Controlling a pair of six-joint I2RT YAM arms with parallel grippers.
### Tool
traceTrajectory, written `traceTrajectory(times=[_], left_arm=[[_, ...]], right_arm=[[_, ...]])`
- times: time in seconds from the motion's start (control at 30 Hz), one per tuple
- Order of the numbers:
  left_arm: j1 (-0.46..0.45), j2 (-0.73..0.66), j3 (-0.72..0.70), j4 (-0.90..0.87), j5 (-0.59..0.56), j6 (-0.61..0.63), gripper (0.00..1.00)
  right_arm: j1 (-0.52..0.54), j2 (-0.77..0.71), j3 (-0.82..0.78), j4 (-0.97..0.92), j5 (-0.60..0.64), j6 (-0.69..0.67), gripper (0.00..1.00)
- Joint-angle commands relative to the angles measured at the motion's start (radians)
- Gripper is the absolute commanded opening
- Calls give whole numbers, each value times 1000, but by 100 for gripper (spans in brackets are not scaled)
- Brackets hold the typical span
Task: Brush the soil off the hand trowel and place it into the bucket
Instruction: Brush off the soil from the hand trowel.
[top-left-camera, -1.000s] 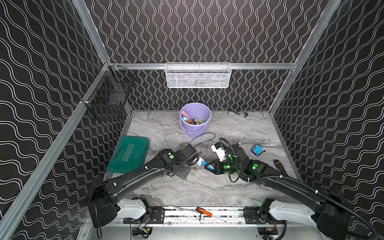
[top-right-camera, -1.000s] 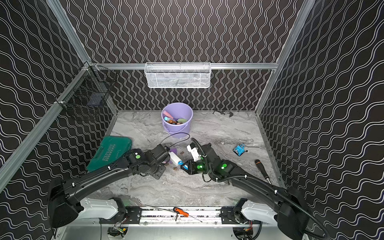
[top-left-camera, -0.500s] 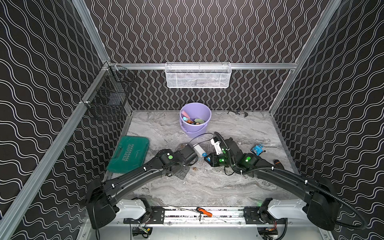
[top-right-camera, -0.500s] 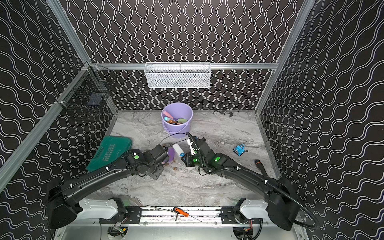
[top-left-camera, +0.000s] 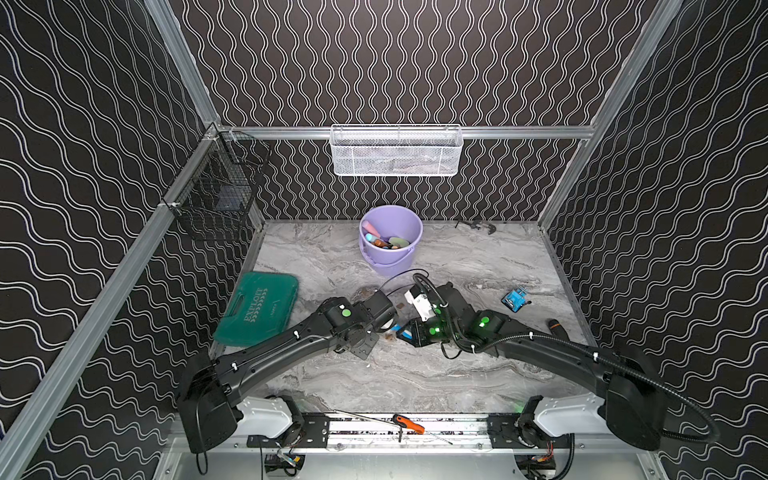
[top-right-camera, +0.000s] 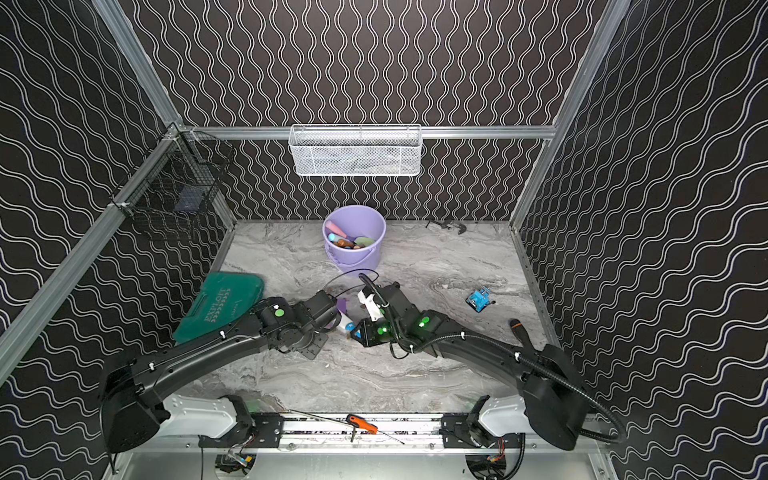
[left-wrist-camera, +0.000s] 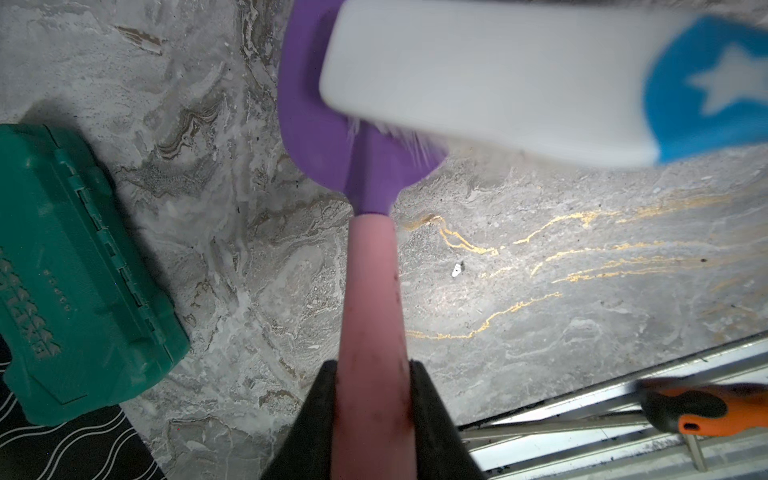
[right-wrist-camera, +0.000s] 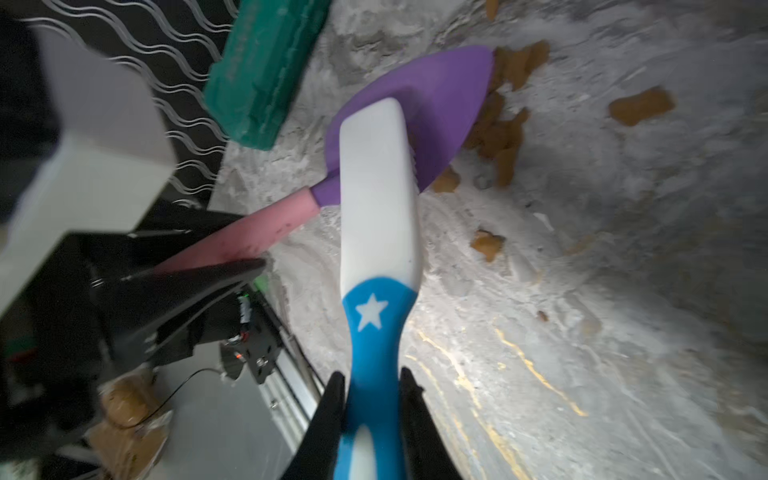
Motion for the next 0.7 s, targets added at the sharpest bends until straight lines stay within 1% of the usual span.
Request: traceTrajectory(times=[0.0,0.1,0.23,0.33,0.43,0.5,0.53,0.67], left_arm=[[3,4,1,10,-50,-14,0],[3,17,4,7,-54,-11,0],[3,25,10,13,-57,-8,0],[3,29,14,18,-52,-8,0],[4,30,18,21,-47,-8,0],[3,31,19,20,-49,-8,0],[3,31,18,19,-49,-8,0],[3,29,8,15,-52,-9,0]], right_arm=[[-4,-7,54,-140,242,-24,0],[-3,-57,67,-115,232,-34,0],[8,-93,41,-25,94,-27,0],[31,-73,13,49,-1,-7,0],[43,-26,-9,92,-41,9,0],[42,3,-24,105,-29,19,0],[38,15,-27,102,10,23,0],[-13,30,4,-22,211,7,0]])
